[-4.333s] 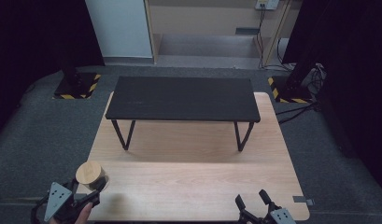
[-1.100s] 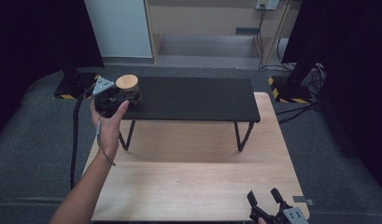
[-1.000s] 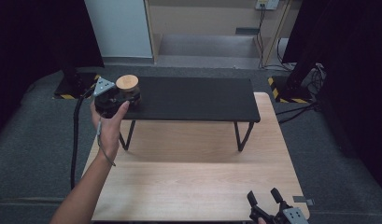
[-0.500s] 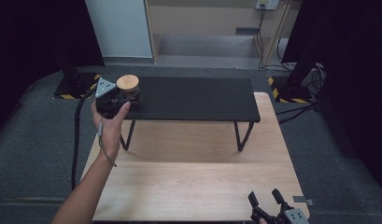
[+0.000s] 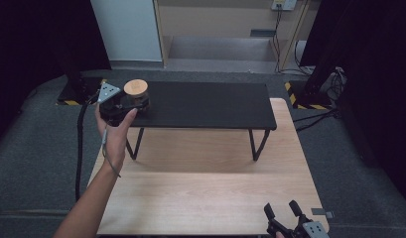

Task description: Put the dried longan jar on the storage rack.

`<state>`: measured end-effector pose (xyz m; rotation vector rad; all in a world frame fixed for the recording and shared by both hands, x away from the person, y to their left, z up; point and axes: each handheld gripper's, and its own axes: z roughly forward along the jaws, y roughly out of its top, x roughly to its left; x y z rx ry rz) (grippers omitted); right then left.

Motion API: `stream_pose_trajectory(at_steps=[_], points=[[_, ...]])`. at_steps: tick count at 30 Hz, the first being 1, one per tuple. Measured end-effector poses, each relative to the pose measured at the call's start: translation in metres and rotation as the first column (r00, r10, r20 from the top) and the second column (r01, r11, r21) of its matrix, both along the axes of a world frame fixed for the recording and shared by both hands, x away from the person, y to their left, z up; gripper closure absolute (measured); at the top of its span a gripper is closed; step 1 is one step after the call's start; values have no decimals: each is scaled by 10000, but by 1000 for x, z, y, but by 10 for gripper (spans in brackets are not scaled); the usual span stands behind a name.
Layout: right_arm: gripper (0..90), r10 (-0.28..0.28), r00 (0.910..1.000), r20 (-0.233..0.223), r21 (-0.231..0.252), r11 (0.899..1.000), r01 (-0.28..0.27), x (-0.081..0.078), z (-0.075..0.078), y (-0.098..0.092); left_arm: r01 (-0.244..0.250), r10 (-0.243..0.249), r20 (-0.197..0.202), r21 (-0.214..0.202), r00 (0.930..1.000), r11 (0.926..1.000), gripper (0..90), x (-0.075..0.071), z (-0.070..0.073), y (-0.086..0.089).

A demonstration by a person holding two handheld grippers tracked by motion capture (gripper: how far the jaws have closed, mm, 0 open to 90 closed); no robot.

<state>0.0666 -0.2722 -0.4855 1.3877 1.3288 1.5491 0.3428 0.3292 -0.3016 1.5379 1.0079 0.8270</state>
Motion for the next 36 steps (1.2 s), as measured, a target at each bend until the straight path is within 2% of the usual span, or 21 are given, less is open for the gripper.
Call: stream_pose_trajectory(at_steps=[7, 10, 16, 24, 29, 32, 35, 36], points=[[68, 81, 10000, 21, -25, 10000, -80, 1, 2, 1, 78, -81, 156, 223, 9998, 9997, 33, -7, 3, 0], [67, 94, 9999, 61, -45, 9999, -94, 1, 3, 2, 111, -115, 234, 199, 9997, 9997, 32, -9, 3, 1], [67, 89, 9999, 100, -56, 9999, -89, 0, 4, 2, 196, -200, 167, 251, 9997, 9995, 26, -13, 7, 5], [66, 196, 9996, 181, -59, 9998, -195, 0, 7, 5, 389, -396, 125, 517, 9991, 9979, 24, -30, 15, 7], [66, 290, 9993, 225, -72, 9996, -289, 1, 7, 7, 290, -309, 463, 409, 9985, 9987, 26, -50, 22, 11], [66, 352, 9991, 232, -70, 9994, -351, 3, 7, 7, 258, -272, 536, 264, 9982, 9993, 28, -60, 25, 16], [66, 420, 9988, 255, -70, 9991, -418, 4, 7, 8, 287, -278, 529, -153, 9982, 9995, 31, -68, 22, 24], [65, 429, 9987, 259, -72, 9991, -427, 5, 7, 8, 276, -269, 522, -121, 9983, 9995, 30, -72, 21, 26]])
